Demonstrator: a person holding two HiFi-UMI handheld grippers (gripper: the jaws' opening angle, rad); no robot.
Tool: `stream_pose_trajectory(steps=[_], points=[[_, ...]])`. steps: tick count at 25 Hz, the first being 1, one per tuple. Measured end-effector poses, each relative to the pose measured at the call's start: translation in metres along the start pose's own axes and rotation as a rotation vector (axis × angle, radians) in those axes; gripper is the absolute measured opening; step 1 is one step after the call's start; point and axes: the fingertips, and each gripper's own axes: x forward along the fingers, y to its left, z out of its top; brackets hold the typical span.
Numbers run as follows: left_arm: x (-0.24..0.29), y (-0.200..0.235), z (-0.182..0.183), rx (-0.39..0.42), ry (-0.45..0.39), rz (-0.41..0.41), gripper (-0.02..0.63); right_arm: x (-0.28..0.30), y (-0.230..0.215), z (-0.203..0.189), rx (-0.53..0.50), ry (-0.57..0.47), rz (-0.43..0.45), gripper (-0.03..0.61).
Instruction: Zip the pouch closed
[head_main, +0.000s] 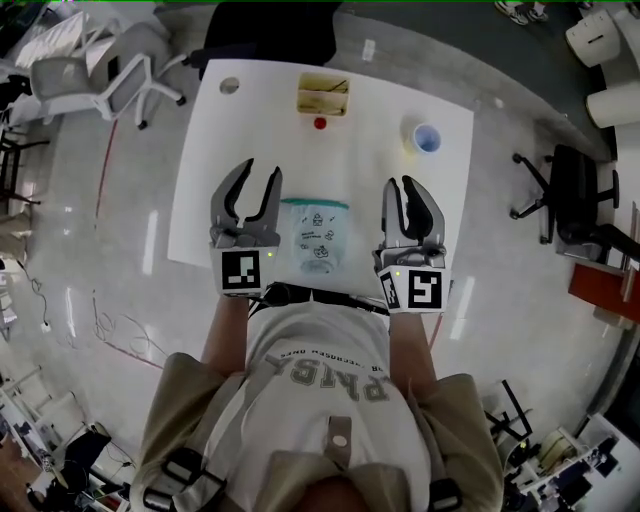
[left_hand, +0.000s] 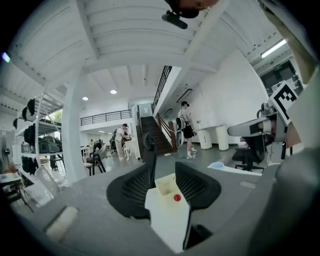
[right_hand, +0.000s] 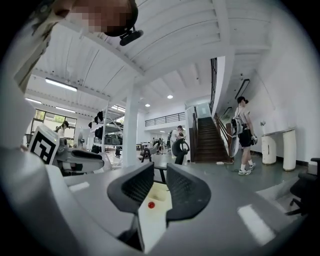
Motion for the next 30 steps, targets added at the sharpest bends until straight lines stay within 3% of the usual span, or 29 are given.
stream_pose_trajectory(steps=[3, 7, 12, 17, 30], points=[[-0.004, 0.006, 0.013, -0.021, -0.029, 0.035, 0.167, 0.0, 0.004, 0.011, -0.035, -0.018, -0.001, 0.074], [-0.01, 0.012, 0.028, -0.028, -0.092, 0.094, 0.11, -0.002, 0.003, 0.024, -0.068, -0.047, -0.012, 0.053], [-0.008, 0.011, 0.037, -0.009, -0.12, 0.113, 0.067, -0.004, -0.001, 0.031, -0.089, -0.06, -0.027, 0.026], [-0.006, 0.007, 0.039, -0.014, -0.128, 0.102, 0.015, -0.004, 0.001, 0.033, -0.113, -0.061, -0.029, 0.002], [-0.001, -0.006, 0.039, -0.013, -0.155, 0.038, 0.012, -0.004, 0.0, 0.033, -0.151, -0.096, -0.053, 0.002]])
